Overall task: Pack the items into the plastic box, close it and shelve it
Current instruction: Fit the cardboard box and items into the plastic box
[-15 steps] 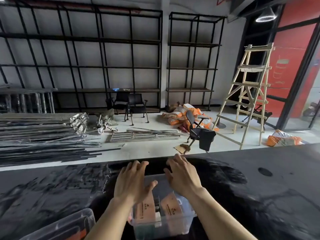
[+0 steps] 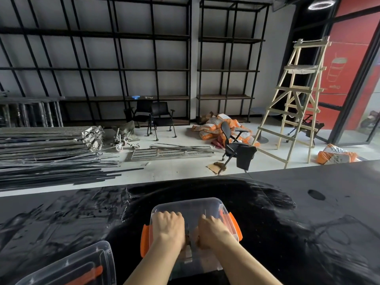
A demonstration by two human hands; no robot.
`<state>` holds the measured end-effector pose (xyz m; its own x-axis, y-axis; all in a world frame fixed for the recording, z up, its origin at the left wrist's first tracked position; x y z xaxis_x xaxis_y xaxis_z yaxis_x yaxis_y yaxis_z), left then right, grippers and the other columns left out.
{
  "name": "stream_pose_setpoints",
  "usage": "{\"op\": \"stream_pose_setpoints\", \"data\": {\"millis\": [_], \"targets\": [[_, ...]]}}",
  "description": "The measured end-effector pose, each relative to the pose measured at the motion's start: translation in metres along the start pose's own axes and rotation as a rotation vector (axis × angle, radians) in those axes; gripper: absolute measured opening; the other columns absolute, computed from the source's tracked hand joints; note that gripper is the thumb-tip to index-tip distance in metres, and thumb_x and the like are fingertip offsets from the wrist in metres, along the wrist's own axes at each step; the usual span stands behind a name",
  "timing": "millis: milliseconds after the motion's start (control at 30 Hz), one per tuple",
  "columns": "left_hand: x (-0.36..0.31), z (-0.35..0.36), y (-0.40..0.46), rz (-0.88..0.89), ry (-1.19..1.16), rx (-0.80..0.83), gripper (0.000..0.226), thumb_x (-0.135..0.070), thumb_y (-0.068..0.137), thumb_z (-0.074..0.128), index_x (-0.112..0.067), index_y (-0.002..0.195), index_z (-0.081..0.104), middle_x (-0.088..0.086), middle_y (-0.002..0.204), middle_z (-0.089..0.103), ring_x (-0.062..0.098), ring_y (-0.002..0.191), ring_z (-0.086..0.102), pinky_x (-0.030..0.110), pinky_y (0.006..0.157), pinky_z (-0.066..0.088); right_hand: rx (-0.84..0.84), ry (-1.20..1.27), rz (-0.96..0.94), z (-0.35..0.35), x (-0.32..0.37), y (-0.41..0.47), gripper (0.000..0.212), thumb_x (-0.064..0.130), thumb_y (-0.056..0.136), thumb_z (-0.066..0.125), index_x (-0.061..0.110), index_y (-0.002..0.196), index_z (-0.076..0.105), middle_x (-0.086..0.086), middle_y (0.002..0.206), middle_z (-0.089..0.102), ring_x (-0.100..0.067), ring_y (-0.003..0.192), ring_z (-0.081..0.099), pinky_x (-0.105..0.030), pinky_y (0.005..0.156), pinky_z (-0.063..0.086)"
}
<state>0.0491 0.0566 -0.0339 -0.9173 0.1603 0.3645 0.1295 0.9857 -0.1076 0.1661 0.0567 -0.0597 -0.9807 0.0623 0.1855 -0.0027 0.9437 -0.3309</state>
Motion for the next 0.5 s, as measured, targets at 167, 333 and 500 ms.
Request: {"op": "stream_pose_setpoints", "data": {"millis": [167,333,500], "targets": [[-0.007,0.003,0.0,-0.007,-0.027,0.061,0.052,-0.021,0.095,0.051,-0.016,0.145,0.04,0.014,0.13,0.062,0.03,0.12,0.058,0.042,0.102,0.041,0.099,0.014,0.079,0.016,-0.003,0.015,0.088,0.024,0.094,0.062,0.006,0.158,0.005,-0.018,0.139,0.056,-0.037,0.127,0.057,-0.047,0.102,0.051],[-0.012,0.006,-0.001,0.032,-0.08,0.125,0.059,-0.023,0.097,0.049,-0.025,0.152,0.026,0.021,0.129,0.056,0.031,0.115,0.058,0.038,0.092,0.047,0.107,0.09,0.174,0.017,-0.005,0.025,0.08,0.029,0.097,0.058,0.017,0.159,0.009,-0.014,0.147,0.05,-0.036,0.133,0.052,-0.05,0.106,0.047],[-0.01,0.008,0.003,0.008,-0.179,0.075,0.07,-0.026,0.09,0.061,-0.022,0.151,0.025,0.009,0.126,0.065,0.028,0.119,0.06,0.038,0.098,0.046,0.023,0.09,0.09,-0.015,-0.002,0.018,0.052,0.018,0.1,0.052,0.008,0.149,0.038,-0.015,0.145,0.051,-0.034,0.134,0.049,-0.044,0.108,0.044]]}}
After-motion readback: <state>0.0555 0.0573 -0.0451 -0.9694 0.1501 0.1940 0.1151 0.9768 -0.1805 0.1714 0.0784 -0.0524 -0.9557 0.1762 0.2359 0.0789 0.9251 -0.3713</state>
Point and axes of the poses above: each hand's wrist, its own y-axis towards the middle knuckle, its own z-axis out of the palm, x = y × z, the point moved 6 cm from there along y, towards the middle knuckle
